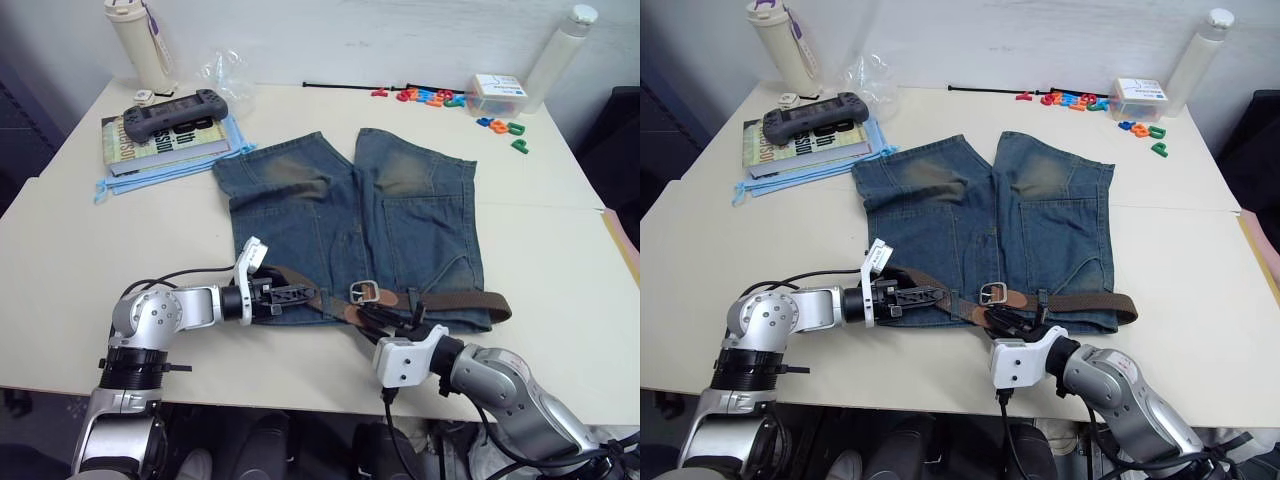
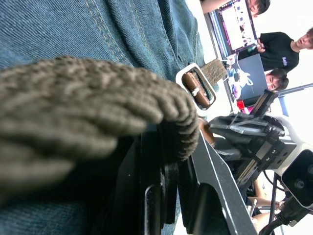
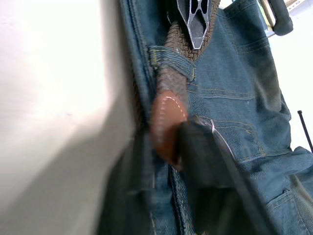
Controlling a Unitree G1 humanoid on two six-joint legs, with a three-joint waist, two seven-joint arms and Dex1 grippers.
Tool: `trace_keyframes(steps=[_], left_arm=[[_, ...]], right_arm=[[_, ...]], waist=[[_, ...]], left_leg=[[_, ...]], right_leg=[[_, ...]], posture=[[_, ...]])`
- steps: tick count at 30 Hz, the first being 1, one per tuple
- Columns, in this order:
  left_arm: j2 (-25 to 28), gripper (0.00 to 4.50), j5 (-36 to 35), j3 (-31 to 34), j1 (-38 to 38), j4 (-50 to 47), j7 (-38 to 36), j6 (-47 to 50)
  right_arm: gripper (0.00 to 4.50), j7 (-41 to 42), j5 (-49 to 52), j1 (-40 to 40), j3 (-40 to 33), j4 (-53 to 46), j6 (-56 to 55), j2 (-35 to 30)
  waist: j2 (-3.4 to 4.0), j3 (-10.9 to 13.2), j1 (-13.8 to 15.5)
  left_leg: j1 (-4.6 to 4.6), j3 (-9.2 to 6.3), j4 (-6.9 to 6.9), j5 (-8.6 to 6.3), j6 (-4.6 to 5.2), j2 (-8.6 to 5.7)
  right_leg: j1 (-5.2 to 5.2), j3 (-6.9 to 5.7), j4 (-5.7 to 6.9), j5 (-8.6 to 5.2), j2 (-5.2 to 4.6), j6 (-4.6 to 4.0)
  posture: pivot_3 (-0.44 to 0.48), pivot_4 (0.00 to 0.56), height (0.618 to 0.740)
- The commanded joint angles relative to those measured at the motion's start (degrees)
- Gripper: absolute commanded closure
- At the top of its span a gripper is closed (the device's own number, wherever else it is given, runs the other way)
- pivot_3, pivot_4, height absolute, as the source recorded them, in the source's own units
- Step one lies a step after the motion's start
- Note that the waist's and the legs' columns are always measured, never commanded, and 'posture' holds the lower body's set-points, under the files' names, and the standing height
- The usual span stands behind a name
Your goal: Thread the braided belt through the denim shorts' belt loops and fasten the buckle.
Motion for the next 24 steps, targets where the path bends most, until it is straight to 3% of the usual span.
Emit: trace_keyframes(steps=[1, 14, 16, 17, 22, 24], left_arm=[[-0.58, 4.50, 0.32, 0.19, -0.50, -1.73, -1.53, 0.85], [-1.16, 4.50, 1.99, 0.65, -0.89, -1.56, -2.37, 1.11], [-1.22, 4.50, 2.11, 0.72, -0.91, -1.59, -2.47, 1.17], [-1.24, 4.50, 2.12, 0.75, -0.91, -1.60, -2.50, 1.22], [-1.29, 4.50, 2.20, 0.87, -0.96, -1.63, -2.67, 1.53], [-1.34, 4.50, 2.22, 0.92, -1.00, -1.61, -2.72, 1.67]], right_arm=[[4.46, -0.27, -0.12, 0.17, -1.87, -1.87, -1.84, 0.76], [4.46, 1.53, -0.42, 0.96, -2.22, -1.79, -1.50, 1.98], [3.61, 1.45, -0.59, 1.23, -2.47, -1.81, -1.40, 2.27], [3.40, 1.42, -0.66, 1.42, -2.56, -1.85, -1.41, 2.32], [0.96, 1.87, -0.72, 2.24, -2.88, -2.27, -1.57, 2.48], [0.96, 2.03, -0.65, 2.33, -2.95, -2.34, -1.49, 2.57]], waist=[[0.00, 0.00, -0.01], [0.00, 0.00, -0.03], [0.00, 0.00, -0.03], [0.00, 0.00, -0.03], [0.00, 0.00, -0.05], [0.00, 0.00, -0.05]], left_leg=[[0.00, 0.00, 0.02, 0.00, 0.00, 0.01], [0.00, 0.00, 0.15, 0.00, 0.00, 0.05], [0.00, 0.00, 0.16, 0.00, 0.00, 0.05], [0.00, 0.00, 0.17, 0.00, 0.00, 0.05], [0.00, 0.00, 0.19, 0.00, 0.00, 0.06], [0.00, 0.00, 0.20, 0.00, 0.00, 0.06]], right_leg=[[0.01, 0.00, 0.01, 0.00, 0.01, 0.00], [0.02, 0.12, 0.08, 0.00, 0.04, 0.00], [0.02, 0.14, 0.09, 0.00, 0.04, -0.01], [0.02, 0.14, 0.09, 0.00, 0.04, -0.01], [0.02, 0.16, 0.11, 0.00, 0.04, -0.01], [0.02, 0.16, 0.12, 0.00, 0.04, -0.01]], posture=[[0.000, 0.150, 0.706], [0.000, 0.150, 0.706], [0.000, 0.150, 0.706], [0.000, 0.150, 0.706], [0.000, 0.150, 0.706], [0.000, 0.150, 0.706]])
